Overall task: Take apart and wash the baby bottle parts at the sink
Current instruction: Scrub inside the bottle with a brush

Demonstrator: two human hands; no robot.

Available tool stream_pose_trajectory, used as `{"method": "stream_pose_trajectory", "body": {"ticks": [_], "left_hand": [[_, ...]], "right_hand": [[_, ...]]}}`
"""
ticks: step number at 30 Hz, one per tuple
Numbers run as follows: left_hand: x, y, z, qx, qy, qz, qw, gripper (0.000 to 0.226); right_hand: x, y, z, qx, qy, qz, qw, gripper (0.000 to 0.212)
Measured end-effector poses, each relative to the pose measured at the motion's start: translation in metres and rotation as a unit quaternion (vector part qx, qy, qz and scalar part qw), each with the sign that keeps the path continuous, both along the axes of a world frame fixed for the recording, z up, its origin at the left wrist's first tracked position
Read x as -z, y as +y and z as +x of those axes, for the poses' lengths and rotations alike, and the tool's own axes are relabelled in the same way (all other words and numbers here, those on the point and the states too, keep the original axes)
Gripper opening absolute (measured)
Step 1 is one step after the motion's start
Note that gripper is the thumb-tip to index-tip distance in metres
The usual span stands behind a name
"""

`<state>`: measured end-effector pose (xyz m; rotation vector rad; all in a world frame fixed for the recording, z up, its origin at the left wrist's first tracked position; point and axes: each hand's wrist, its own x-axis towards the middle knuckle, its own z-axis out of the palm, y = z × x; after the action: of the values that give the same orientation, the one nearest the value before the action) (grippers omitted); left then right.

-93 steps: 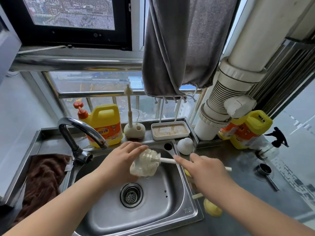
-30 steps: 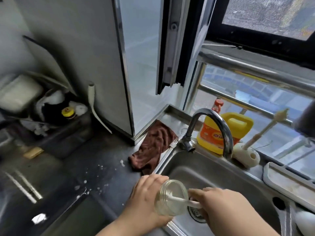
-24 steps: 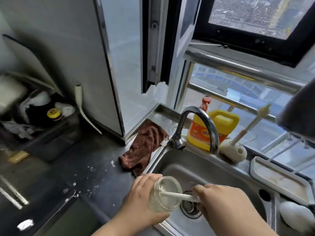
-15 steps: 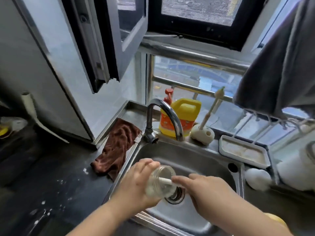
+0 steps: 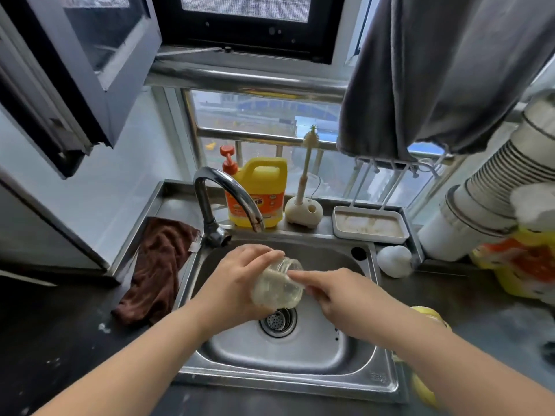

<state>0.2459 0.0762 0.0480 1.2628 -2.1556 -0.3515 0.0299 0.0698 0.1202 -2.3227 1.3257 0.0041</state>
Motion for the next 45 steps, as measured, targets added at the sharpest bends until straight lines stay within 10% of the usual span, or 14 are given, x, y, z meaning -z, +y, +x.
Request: {"method": "stream_pose_trajectory", "body": {"ticks": [5, 10, 17, 23, 29, 37, 45], "left_hand": [[-0.006, -0.006, 0.001, 0.038, -0.021, -0.061, 0.997, 0.078], [-0.004, -0.005, -0.001, 0.055, -0.031, 0.008, 0.998, 0.082], [-0.016, -0.010, -0.003, 0.041, -0.023, 0.070, 0.996, 0.090], [-0.015, -0.017, -0.015, 0.064, -0.061, -0.054, 0.995, 0.079], [-0.008, -0.016, -0.016, 0.068, -0.061, -0.139, 0.986, 0.079], [-0.020, -0.012, -0.009, -0.033, 0.074, 0.206, 0.975, 0.085], [-0.017, -0.014, -0.018, -0.098, 0.307, 0.434, 0.841, 0.067]], "right_hand": [[0.004, 0.013, 0.001, -0.022, -0.063, 0.122, 0.990, 0.039], [-0.022, 0.007, -0.004, -0.140, 0.184, -0.083, 0.969, 0.059], [-0.001, 0.012, -0.018, -0.105, 0.185, -0.265, 0.941, 0.078], [-0.008, 0.022, 0.000, -0.009, 0.162, -0.073, 0.984, 0.062], [-0.022, 0.013, -0.012, 0.033, -0.052, 0.218, 0.974, 0.037], [-0.038, 0.017, -0.037, 0.007, 0.217, -0.172, 0.961, 0.074], [-0.035, 0.041, -0.071, 0.137, -0.012, -0.079, 0.987, 0.058]]}}
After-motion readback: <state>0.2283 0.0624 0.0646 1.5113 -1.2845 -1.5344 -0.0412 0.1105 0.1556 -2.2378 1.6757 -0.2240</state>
